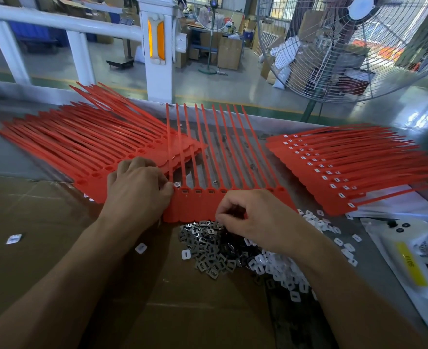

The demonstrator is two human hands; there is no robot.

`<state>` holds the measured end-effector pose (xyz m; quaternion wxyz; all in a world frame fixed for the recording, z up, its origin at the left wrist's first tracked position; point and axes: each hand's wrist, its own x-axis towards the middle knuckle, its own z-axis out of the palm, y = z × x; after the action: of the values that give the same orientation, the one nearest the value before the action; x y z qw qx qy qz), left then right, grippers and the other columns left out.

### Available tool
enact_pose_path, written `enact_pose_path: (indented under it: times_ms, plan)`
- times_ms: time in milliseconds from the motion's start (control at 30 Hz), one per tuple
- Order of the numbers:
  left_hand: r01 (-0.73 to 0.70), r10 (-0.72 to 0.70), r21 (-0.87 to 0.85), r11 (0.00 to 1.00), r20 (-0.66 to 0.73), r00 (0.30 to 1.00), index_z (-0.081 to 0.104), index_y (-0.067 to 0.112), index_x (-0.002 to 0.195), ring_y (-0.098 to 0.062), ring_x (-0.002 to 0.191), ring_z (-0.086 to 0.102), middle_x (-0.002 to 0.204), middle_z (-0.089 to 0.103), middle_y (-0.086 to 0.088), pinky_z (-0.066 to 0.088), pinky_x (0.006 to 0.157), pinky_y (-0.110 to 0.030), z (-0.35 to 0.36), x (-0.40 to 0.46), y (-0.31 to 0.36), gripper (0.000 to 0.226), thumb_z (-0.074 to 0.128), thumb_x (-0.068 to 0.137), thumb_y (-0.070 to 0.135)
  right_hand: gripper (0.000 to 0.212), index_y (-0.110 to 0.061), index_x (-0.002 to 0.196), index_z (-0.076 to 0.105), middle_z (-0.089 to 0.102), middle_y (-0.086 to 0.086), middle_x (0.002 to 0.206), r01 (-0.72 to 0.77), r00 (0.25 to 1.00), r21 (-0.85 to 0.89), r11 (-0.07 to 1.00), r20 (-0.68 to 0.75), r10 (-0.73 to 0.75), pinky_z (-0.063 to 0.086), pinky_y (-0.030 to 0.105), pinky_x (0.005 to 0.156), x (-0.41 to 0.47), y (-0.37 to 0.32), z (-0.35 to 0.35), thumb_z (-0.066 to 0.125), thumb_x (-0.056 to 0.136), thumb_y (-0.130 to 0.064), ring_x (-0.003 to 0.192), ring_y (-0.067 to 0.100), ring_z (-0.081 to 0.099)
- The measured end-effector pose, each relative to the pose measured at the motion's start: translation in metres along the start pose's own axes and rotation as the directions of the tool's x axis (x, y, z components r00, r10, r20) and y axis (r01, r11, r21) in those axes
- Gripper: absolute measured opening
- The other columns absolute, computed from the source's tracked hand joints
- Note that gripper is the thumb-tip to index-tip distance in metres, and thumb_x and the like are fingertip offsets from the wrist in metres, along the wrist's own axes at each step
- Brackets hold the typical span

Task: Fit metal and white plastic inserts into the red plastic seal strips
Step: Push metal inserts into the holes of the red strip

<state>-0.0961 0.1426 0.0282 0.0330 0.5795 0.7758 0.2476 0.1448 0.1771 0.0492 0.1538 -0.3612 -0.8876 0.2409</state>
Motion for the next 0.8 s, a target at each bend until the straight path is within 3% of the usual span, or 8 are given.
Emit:
enact_pose_path:
  times_ms: [133,300,467,633,800]
  plan:
    - [0.001,-0.001,-0.003,1.0,0.001,1.0,0.073,0.029,0.105,-0.023,0.137,0.032,0.142,0.049,0.004,0.024,0.113,-0.05,0.0,0.0,0.001,0.022,0.061,0.095,0.045,0.01,-0.029,0.088,0.072,0.068,-0.026,0.078,0.012,1.0,0.102,0.995,-0.027,-0.01,0.047,0.012,0.067,-0.003,0.001,-0.003,0.075,0.094,-0.021,0.073,-0.003,0.064]
    - [0.005,-0.005,0.0,1.0,0.001,1.0,0.073,0.03,0.105,-0.023,0.136,0.032,0.141,0.049,0.004,0.025,0.112,-0.049,0.0,0.0,0.001,0.022,0.061,0.095,0.044,0.005,-0.028,0.093,0.077,0.072,-0.023,0.086,-0.003,1.0,0.144,0.99,0.012,0.001,0.049,0.013,0.074,-0.002,0.002,-0.003,0.077,0.092,-0.024,0.081,-0.003,0.067]
    - [0.005,-0.005,0.001,1.0,-0.001,1.0,0.073,0.029,0.106,-0.023,0.136,0.032,0.141,0.049,0.004,0.025,0.113,-0.049,0.0,0.001,0.002,0.022,0.061,0.095,0.044,0.011,-0.03,0.093,0.076,0.072,-0.027,0.086,-0.017,0.999,0.158,0.987,-0.035,0.023,0.046,0.006,0.075,-0.003,0.005,-0.003,0.072,0.096,-0.02,0.084,-0.006,0.067]
    - [0.011,-0.011,-0.006,1.0,0.004,1.0,0.073,0.029,0.106,-0.023,0.137,0.031,0.142,0.049,0.004,0.024,0.113,-0.049,-0.001,0.0,0.002,0.022,0.061,0.095,0.045,0.016,-0.034,0.096,0.073,0.072,-0.021,0.09,-0.067,0.991,0.194,0.979,-0.104,0.088,0.05,0.012,0.069,-0.004,0.014,-0.007,0.071,0.098,-0.019,0.08,-0.001,0.068]
    - [0.012,-0.012,-0.01,1.0,0.01,1.0,0.073,0.029,0.107,-0.023,0.137,0.031,0.142,0.048,0.004,0.024,0.113,-0.049,-0.002,0.0,0.002,0.022,0.062,0.095,0.044,0.015,-0.033,0.091,0.074,0.073,-0.014,0.085,-0.083,0.993,0.247,0.965,-0.062,0.101,0.051,0.015,0.069,-0.005,0.013,-0.007,0.075,0.094,-0.019,0.076,0.002,0.067]
